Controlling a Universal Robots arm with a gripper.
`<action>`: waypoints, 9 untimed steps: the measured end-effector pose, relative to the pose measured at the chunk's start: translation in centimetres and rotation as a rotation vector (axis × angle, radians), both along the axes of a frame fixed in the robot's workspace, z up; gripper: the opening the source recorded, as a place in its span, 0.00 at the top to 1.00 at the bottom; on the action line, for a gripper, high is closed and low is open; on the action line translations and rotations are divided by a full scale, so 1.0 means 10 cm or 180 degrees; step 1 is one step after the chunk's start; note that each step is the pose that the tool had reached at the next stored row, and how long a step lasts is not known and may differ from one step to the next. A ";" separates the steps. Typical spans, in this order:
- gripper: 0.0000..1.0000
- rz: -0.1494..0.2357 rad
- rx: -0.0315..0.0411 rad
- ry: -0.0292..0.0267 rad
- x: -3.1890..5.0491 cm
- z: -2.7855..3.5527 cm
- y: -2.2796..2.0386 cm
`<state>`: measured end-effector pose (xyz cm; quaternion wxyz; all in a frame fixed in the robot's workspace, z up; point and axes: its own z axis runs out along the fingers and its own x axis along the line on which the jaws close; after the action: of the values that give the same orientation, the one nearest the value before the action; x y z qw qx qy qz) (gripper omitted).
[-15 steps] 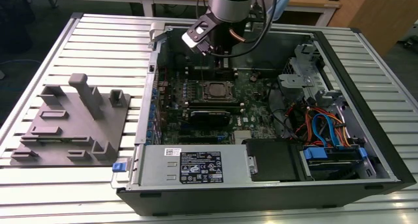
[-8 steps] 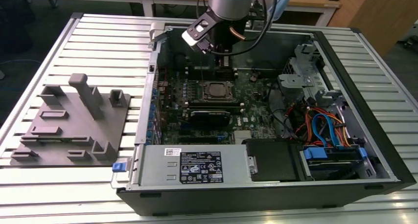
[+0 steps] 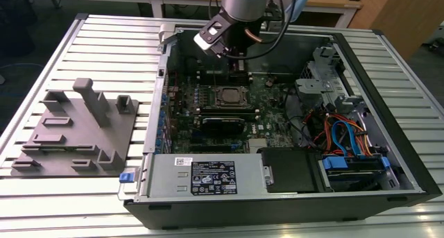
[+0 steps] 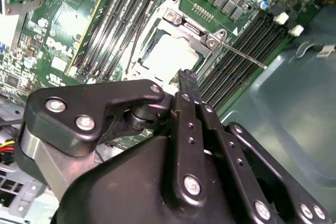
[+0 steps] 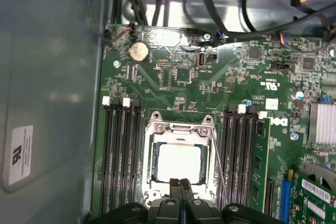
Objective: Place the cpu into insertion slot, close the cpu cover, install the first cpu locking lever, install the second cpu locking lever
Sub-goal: 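Install the first cpu locking lever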
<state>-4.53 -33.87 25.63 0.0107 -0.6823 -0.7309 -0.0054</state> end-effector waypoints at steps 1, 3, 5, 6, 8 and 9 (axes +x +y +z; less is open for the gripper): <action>0.90 0.0043 -0.0001 0.0000 0.000 0.000 0.000; 0.90 0.0128 -0.0004 0.0000 0.000 -0.001 0.000; 0.90 0.0207 -0.0005 0.0000 0.000 -0.001 0.000; 0.90 0.0244 -0.0006 0.0000 0.000 -0.001 0.000; 0.90 0.0312 -0.0006 0.0000 -0.001 -0.001 0.000; 0.90 0.0344 -0.0006 0.0000 -0.001 -0.001 0.000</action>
<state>-4.53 -33.86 25.63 0.0103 -0.6419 -0.7667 -0.0041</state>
